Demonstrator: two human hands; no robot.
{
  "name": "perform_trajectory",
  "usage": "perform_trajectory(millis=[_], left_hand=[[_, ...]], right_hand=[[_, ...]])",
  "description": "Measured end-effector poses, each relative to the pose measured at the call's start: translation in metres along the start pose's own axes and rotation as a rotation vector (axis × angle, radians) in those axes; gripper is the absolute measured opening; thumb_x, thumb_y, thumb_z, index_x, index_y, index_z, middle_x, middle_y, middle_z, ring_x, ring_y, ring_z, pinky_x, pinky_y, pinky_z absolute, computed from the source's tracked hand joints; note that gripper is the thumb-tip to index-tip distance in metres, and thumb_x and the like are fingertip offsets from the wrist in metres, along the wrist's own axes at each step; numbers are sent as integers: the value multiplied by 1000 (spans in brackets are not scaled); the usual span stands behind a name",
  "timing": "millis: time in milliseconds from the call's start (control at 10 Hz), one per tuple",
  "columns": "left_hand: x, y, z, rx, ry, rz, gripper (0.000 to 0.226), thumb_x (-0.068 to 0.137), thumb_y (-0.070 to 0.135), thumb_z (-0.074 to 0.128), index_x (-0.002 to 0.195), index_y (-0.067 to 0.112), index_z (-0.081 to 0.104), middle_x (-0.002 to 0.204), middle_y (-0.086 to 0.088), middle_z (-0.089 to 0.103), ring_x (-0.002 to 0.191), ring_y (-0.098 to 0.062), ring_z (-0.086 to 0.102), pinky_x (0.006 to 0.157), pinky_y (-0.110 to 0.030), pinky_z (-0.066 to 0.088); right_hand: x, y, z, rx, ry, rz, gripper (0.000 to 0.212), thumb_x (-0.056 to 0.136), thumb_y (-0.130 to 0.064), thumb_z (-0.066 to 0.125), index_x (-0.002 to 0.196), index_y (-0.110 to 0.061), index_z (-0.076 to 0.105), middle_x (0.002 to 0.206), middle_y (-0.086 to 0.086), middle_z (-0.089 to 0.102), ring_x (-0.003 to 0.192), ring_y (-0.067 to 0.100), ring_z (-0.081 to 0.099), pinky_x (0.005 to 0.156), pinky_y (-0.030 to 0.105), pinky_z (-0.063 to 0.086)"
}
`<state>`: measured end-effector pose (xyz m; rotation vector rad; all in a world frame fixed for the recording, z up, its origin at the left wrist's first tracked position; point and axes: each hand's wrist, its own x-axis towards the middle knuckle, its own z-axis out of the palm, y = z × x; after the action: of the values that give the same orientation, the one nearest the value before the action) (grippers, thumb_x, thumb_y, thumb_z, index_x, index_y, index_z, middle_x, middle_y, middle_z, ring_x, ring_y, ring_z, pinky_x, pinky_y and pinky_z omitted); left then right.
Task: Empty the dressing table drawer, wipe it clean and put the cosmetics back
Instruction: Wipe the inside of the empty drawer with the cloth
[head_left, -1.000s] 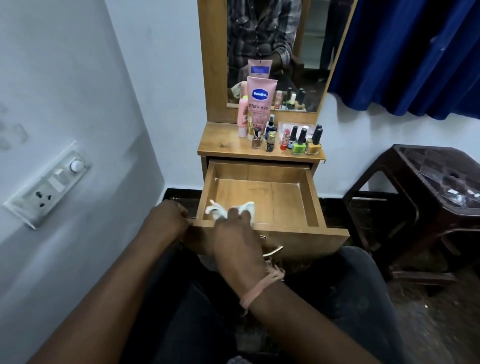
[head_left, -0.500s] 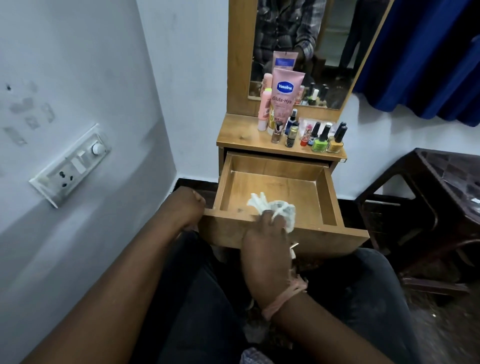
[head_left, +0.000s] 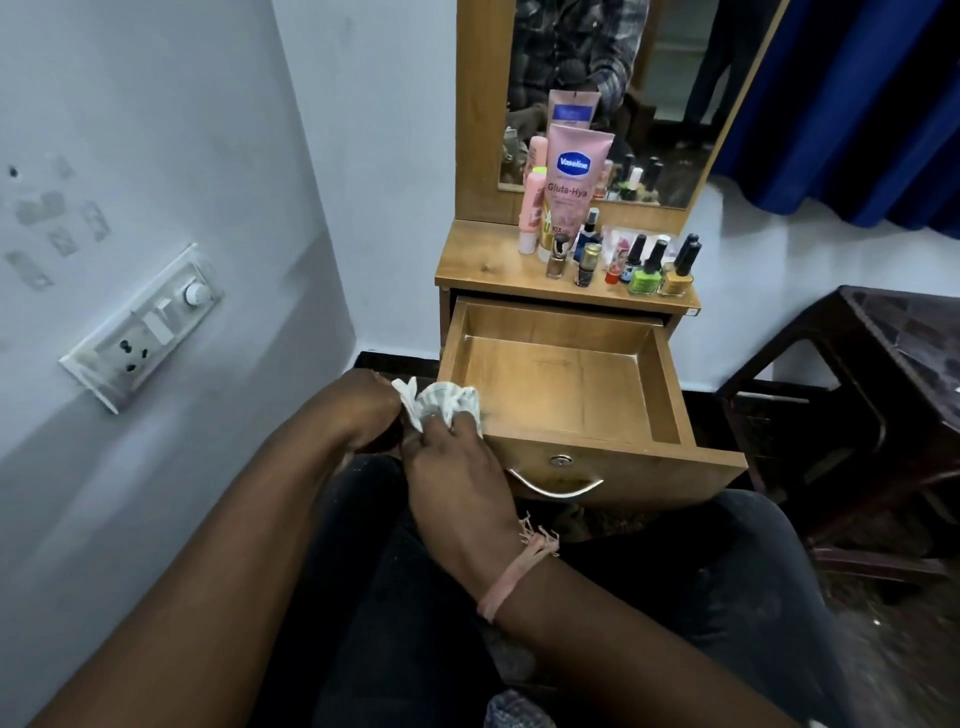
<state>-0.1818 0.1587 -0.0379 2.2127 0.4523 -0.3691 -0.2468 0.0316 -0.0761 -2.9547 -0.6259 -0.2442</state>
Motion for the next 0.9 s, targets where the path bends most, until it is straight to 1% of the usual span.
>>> perform_trajectory(millis=[100,200,300,400,500,600,700,800,900], left_hand=[[-1,-5,2,21,100,19,29,101,9,51,121,-6,67,122,-23,69,83,-26,67,64,-26,52],[2,-8,7,55,87,48,29,98,13,57,121,1,71,125,-17,70,112,-35,67,89,-37,55],[-1,-7,12,53,75,61,31,94,15,71,124,6,71,125,-8,68,108,-25,64,92,-31,48],[-1,-8,16,28,97,91,33,87,18,80,119,9,75,117,-8,72,97,-21,66,90,-35,53],[0,-6,16,89,112,83,28,86,19,82,113,11,77,109,-7,74,90,-19,67,89,-34,54],[1,-6,16,110,113,96,28,87,19,82,113,11,77,106,-5,73,85,-15,66,82,-30,49],[0,-5,15,140,108,81,28,87,19,81,114,13,78,112,-7,74,92,-19,68,91,-36,54],[-1,-5,14,170,111,92,26,87,21,81,112,15,78,110,-6,74,96,-21,67,95,-38,54],[-1,-7,14,174,106,95,25,88,22,80,113,16,78,103,-3,72,92,-18,66,89,-34,51]], right_hand=[[-7,18,-12,34,-13,18,35,90,-9,46,114,-14,71,116,7,62,109,32,53,82,41,51],[-24,47,-23,30,-32,92,42,89,-7,54,129,-14,65,126,8,60,110,31,51,90,42,51],[-39,94,-28,-91,-43,229,50,88,-7,51,136,-18,61,127,11,64,113,33,56,106,46,43],[-54,142,-35,-151,-95,439,44,91,-12,51,132,-21,64,121,10,64,110,34,57,105,45,41],[-55,154,-37,-198,-113,526,34,89,-13,51,117,-17,71,108,11,65,101,36,58,96,44,44],[-38,137,-32,-210,-73,411,42,85,-11,41,116,-19,69,97,10,70,96,33,63,104,47,35],[-18,105,-42,-114,-120,303,29,86,-12,48,103,-19,70,94,8,70,93,29,62,111,46,31],[-9,86,-59,122,-178,235,11,85,-11,52,88,-14,62,97,10,68,84,29,53,103,38,40],[4,111,-75,406,-325,313,26,85,-8,54,101,-11,75,102,10,74,89,29,65,88,29,48]])
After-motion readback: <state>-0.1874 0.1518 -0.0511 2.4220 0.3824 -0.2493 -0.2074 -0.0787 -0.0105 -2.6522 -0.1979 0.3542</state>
